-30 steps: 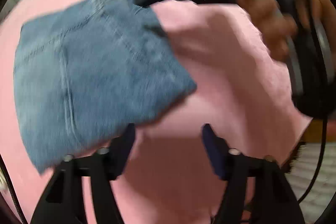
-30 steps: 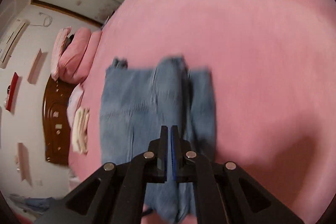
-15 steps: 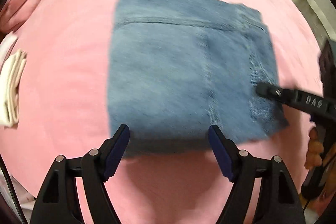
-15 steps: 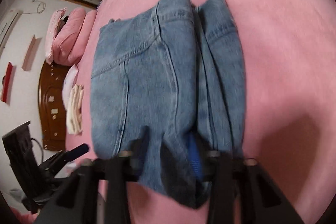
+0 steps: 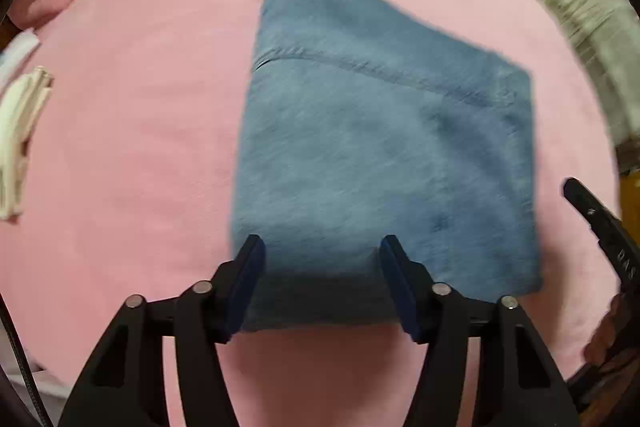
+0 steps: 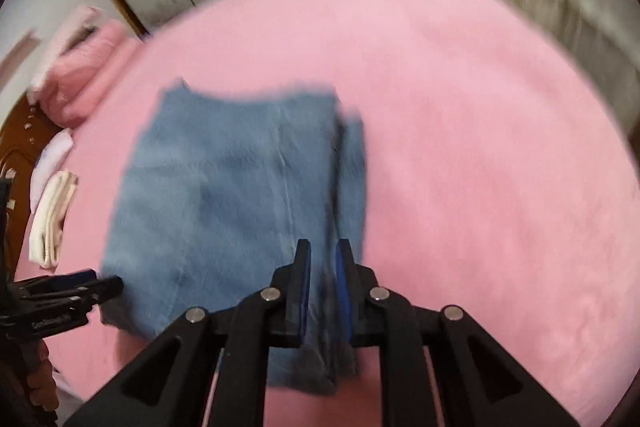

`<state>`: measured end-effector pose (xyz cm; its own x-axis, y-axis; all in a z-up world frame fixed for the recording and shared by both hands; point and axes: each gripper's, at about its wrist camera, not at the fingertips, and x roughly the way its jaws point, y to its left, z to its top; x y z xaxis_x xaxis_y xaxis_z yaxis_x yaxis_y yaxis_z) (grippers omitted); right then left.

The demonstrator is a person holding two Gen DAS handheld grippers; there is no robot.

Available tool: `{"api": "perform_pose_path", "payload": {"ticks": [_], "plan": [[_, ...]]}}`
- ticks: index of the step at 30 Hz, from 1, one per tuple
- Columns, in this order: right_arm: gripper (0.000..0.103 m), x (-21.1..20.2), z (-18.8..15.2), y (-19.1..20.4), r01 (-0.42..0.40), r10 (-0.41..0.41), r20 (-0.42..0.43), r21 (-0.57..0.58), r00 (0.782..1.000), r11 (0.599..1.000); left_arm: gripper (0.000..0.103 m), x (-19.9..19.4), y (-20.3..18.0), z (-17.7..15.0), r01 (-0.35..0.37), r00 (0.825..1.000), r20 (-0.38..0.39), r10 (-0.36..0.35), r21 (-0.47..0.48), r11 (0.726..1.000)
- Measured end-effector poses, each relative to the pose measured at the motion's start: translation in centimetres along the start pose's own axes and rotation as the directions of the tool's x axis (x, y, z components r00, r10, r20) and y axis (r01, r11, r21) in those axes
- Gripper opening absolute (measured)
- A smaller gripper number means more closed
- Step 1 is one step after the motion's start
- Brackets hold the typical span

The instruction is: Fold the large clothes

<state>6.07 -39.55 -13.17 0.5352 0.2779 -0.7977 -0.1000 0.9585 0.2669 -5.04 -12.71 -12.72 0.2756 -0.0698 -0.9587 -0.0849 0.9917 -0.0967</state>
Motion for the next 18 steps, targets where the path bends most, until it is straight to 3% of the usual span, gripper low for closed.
{"api": "perform_pose_path", "payload": {"ticks": [1, 3, 4, 7, 8, 12, 14, 15, 16, 17, 18], "plan": [[0.009, -0.2, 0.2, 0.8, -0.127, 0.127, 0.003, -0.023, 0.992, 0.992, 0.048, 0.1, 0.1, 0.1, 0.005, 1.000, -0.003, -0.005, -0.003, 1.000], [0.000, 1.9, 0.1, 2.0, -0.322, 0.315, -0.144, -0.025, 0.938, 0.946, 0.039, 0.9, 0.6, 0.3, -0.016, 1.000, 0.000, 0.016, -0.006, 1.000], [0.000, 3.5, -0.2, 3.1, -0.367, 0.352, -0.225, -0.029, 0.909, 0.930, 0.031, 1.4, 0.6, 0.3, -0.042, 0.999, 0.000, 0.042, 0.002, 0.999], [0.000, 7.2, -2.0, 5.5, -0.402, 0.354, -0.392, -0.045, 0.849, 0.915, 0.011, 2.5, 0.3, -0.3, -0.137, 0.991, -0.004, 0.137, 0.027, 0.990], [0.000, 8.0, -2.7, 6.0, -0.382, 0.321, -0.417, -0.071, 0.850, 0.921, 0.009, 2.8, 0.8, -0.6, -0.149, 0.989, -0.006, 0.149, 0.046, 0.988], [0.000, 7.5, -3.0, 4.0, -0.384, 0.330, -0.415, -0.051, 0.848, 0.922, 0.004, 3.6, 1.4, -0.3, -0.127, 0.992, -0.005, 0.127, 0.082, 0.989], [0.000, 6.2, -3.5, 1.1, -0.268, 0.214, -0.388, -0.092, 0.897, 0.959, 0.001, 3.7, 2.4, 0.0, -0.086, 0.996, -0.024, 0.088, 0.069, 0.994], [0.000, 5.6, -3.7, -0.4, -0.254, 0.209, -0.375, -0.072, 0.903, 0.965, 0.001, 4.1, 3.4, 0.4, -0.065, 0.997, -0.029, 0.067, 0.049, 0.997], [0.000, 4.9, -3.9, -2.6, -0.285, 0.271, -0.375, 0.019, 0.886, 0.958, 0.001, 3.7, 4.8, 0.9, -0.039, 0.999, -0.036, 0.039, 0.013, 0.999], [0.000, 4.4, -3.9, -3.2, -0.280, 0.274, -0.369, 0.039, 0.888, 0.959, 0.001, 3.6, 5.3, 1.0, -0.027, 0.999, -0.038, 0.026, -0.016, 1.000], [0.000, 3.4, -3.7, -2.9, -0.243, 0.225, -0.351, -0.007, 0.909, 0.970, 0.001, 3.3, 5.5, 1.0, -0.029, 0.999, -0.036, 0.028, -0.030, 0.999]]}}
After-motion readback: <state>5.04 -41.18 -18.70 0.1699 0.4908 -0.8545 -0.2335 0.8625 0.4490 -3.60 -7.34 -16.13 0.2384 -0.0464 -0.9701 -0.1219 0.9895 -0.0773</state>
